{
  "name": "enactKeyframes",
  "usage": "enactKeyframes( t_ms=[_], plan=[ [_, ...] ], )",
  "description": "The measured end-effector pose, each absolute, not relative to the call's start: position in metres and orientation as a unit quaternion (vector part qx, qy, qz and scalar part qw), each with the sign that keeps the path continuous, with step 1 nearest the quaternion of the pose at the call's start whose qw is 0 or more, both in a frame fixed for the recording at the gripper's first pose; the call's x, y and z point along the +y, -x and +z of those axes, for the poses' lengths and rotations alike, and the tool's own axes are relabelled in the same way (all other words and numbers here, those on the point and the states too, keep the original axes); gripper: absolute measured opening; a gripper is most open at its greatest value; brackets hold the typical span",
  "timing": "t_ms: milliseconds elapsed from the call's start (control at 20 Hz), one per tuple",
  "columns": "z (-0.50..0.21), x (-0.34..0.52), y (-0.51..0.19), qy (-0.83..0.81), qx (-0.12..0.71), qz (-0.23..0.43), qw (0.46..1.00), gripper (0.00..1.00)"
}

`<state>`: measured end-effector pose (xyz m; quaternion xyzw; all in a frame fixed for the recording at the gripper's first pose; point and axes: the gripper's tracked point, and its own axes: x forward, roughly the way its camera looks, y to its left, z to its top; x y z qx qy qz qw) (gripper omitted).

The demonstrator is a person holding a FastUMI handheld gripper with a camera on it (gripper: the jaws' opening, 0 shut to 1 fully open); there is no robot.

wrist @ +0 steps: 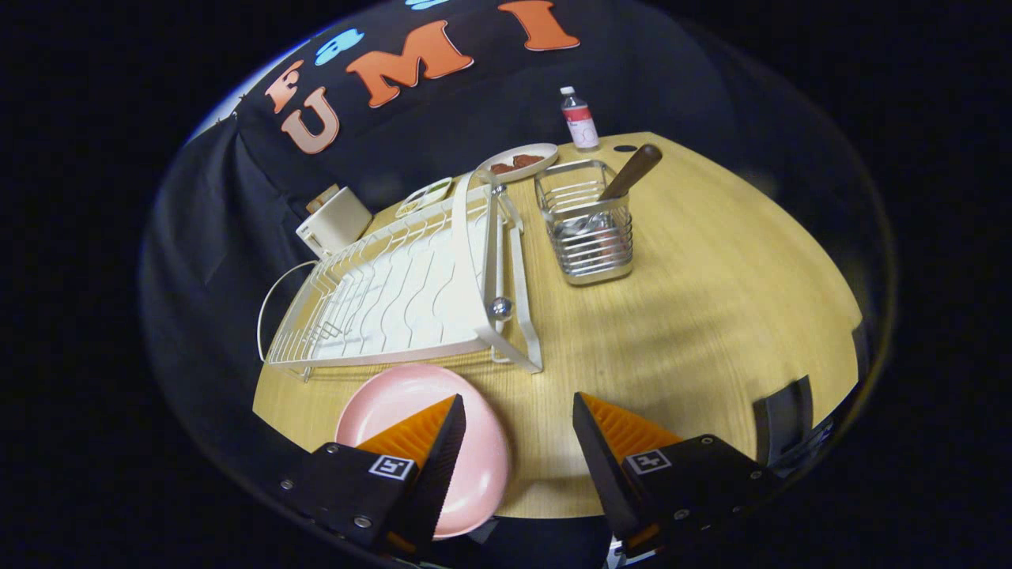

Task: Take the plate from the dish rack, then take the spoon from the basket and place it into the plate.

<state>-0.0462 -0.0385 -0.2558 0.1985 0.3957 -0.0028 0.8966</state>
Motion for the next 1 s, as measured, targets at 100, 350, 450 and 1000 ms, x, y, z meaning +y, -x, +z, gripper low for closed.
enactKeyframes(
  t_ms=[100, 350, 450, 1000],
  plan=[
    [-0.238, -0.063, 0.033, -0.188, 0.363, -0.022, 0.912, 0.84],
    [-0.209, -0.103, -0.014, -0.162, 0.278, -0.048, 0.946, 0.82],
    [-0.209, -0.112, -0.026, -0.154, 0.266, -0.064, 0.950, 0.78],
    [-0.225, -0.118, -0.066, -0.113, 0.236, -0.084, 0.961, 0.36]
  ],
)
